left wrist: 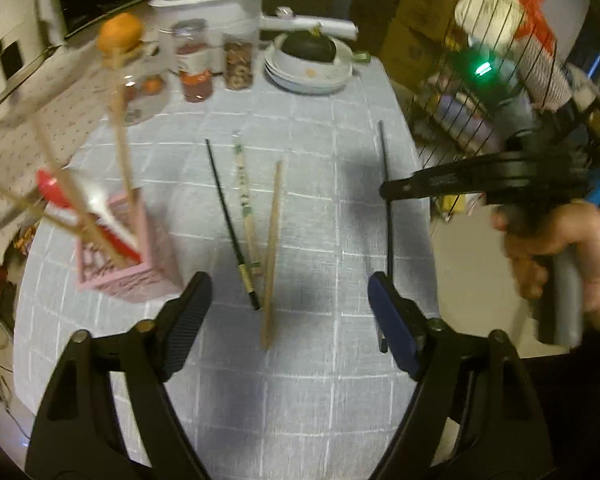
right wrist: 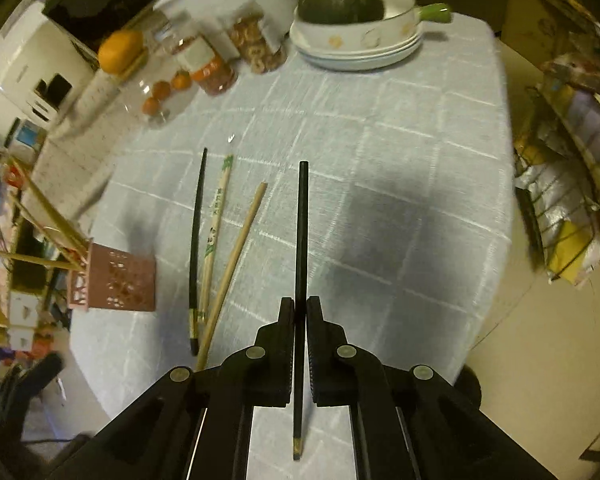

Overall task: Organize utensils
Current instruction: 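Grasp a plain wooden chopstick with the left gripper while the right gripper holds the black chopstick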

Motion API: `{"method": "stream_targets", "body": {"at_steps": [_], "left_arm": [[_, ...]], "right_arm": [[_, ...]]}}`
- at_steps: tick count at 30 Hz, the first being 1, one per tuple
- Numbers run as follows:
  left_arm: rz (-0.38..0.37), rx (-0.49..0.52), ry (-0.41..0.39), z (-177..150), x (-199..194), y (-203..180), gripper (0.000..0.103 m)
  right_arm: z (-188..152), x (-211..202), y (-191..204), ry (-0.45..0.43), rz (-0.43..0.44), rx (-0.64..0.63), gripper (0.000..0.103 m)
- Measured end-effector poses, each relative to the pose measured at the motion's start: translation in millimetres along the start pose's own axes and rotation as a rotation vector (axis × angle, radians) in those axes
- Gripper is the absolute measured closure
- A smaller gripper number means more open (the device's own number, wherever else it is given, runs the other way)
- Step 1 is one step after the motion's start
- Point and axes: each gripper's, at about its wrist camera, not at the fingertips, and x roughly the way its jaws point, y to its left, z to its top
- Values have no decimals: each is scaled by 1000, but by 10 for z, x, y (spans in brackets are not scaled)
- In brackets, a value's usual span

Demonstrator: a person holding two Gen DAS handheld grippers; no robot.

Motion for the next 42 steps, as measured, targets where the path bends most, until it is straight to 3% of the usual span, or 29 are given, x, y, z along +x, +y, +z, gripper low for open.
{"method": "stream_targets", "body": {"at_steps": [4, 7, 9, 15, 21, 25, 28, 34, 38, 42], "left_arm": [[-30, -31, 91, 270, 395, -67, 54], [9, -18, 103, 494, 699, -101, 61], [27, -20, 110, 610, 894, -79, 72], [63, -82, 188, 808, 1513, 55, 80], [103, -84, 233, 823, 1791, 93, 82], [117, -37, 223, 813, 1801, 19, 83], [104, -46, 221, 786, 1770, -14, 94], [120, 2, 183, 691, 1562, -145, 96], [105, 18, 133, 612, 1280, -178, 96], [87, 27, 96, 553, 1083, -67, 96]], "right_arm": [[12, -23, -89, 6, 44, 5, 97], [-8, -13, -198, 25, 57, 2, 97], [-11, 13, -293, 42, 65, 22, 97], [28, 3, -414, 50, 114, 50, 97], [85, 11, -374, 48, 134, 41, 97], [90, 33, -328, 50, 129, 30, 97], [75, 52, -326, 54, 123, 31, 97], [130, 141, -453, 61, 109, 85, 94], [198, 303, -462, 80, 106, 109, 74], [279, 486, -411, 77, 91, 127, 74]]}}
